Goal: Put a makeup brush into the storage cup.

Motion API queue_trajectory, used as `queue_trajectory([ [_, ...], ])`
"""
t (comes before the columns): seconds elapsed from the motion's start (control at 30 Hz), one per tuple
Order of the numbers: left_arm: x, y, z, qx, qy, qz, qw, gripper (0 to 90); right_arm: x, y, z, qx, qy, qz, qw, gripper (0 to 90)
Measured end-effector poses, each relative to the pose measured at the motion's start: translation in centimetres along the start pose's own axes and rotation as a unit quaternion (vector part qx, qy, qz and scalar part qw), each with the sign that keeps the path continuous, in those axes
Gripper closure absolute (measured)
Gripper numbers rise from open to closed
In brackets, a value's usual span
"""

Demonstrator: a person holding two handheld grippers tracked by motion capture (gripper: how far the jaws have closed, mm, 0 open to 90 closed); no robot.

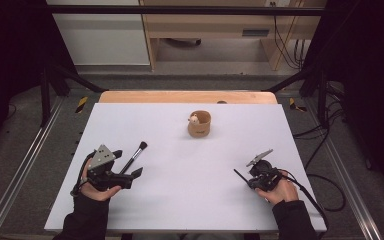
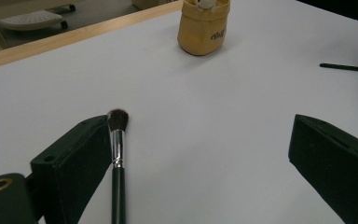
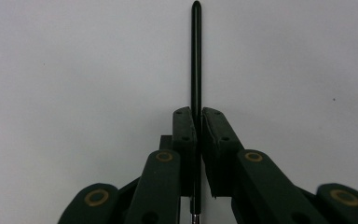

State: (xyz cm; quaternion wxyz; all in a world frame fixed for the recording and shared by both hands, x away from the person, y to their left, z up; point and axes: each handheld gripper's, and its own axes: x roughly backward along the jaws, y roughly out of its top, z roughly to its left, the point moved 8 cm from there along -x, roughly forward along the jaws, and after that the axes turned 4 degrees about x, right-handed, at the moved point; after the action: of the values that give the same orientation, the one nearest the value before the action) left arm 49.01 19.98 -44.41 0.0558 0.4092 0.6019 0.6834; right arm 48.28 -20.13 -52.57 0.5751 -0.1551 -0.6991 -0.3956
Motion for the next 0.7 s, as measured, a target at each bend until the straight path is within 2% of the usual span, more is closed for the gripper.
queue_trajectory([
  [0.27,-0.06,-0.01,-0.11,-0.002,-0.001,0.001,1.0,5.4,-0.02,-0.03,0.04,-0.003,-0.001,0.008,1.0,85.5],
  [0.7,-0.12,0.06,-0.39,-0.004,-0.004,0.001,1.0,5.4,0.22,0.07,0.04,-0.005,0.005,0.001,1.0,85.8],
])
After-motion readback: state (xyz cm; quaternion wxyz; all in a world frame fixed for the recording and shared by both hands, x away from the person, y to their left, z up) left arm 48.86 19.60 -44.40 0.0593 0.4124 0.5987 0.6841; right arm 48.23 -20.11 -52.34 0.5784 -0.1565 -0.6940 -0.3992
